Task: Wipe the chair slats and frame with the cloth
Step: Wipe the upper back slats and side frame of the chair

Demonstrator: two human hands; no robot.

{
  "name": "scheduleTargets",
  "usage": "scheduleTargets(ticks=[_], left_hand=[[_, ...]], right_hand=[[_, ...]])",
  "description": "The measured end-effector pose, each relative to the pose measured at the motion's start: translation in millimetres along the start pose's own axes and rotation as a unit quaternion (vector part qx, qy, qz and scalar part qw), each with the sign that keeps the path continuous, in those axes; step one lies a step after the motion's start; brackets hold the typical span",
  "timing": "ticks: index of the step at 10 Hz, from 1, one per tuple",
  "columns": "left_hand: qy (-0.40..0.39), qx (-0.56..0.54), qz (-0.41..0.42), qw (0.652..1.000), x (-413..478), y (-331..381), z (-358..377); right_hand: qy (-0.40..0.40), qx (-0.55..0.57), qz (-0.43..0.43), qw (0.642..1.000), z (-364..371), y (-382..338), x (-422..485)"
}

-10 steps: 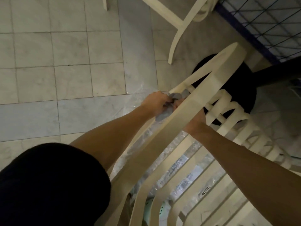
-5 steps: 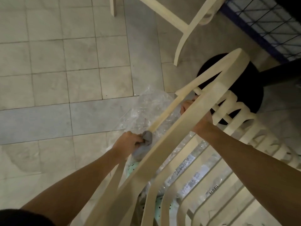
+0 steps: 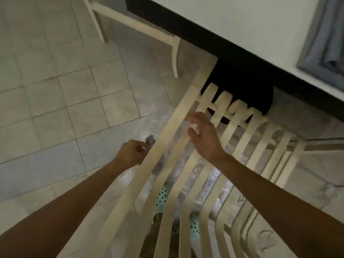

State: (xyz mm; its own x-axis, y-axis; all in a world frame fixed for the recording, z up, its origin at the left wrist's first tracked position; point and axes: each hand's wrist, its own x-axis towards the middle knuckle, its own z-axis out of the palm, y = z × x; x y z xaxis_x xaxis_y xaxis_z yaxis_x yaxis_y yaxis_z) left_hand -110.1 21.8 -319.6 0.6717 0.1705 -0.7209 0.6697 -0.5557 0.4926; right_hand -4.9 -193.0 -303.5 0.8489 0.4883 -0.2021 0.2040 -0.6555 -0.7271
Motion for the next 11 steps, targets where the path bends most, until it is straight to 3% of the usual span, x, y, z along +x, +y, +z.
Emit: scheduleTargets(ticks=[1,2,3,4,5,6,7,9,11], left_hand=[[-0.093,-0.212,-0.038,0.972,-7,16,0],[-0.234,-0.323,-0.089,0.913,-26,38,9],[-0.315,-0.337,-0.145,0.876,-30,25,25],[-0.326,-0.318,-0.112,0.883,-27,7,21],[-0.197,-0.259,-0.058,0.944,-26,15,29],[-0.053,-0.198,-0.023,0.979,-29,26,46],[-0.051,-0.167,-0.033,0.984,-32,28,53],[-0.153,-0.147,-0.096,0.973,-32,13,53],[-0.198,-0.153,-0.115,0.961,-35,1,48]], right_hand=[[-0.069,0.098,-0.017,0.993,11,-18,-46],[-0.111,0.124,0.012,0.986,18,-30,-74],[-0.11,0.116,0.075,0.984,3,-16,-86],[-0.028,0.062,0.112,0.991,-32,18,-62],[0.051,-0.017,0.078,0.996,-53,46,-23],[0.028,-0.087,0.072,0.993,-43,62,-8],[-0.006,-0.112,0.069,0.991,-15,66,-21],[-0.085,-0.056,0.068,0.992,41,47,-80],[-0.176,0.043,0.133,0.974,95,15,-154]])
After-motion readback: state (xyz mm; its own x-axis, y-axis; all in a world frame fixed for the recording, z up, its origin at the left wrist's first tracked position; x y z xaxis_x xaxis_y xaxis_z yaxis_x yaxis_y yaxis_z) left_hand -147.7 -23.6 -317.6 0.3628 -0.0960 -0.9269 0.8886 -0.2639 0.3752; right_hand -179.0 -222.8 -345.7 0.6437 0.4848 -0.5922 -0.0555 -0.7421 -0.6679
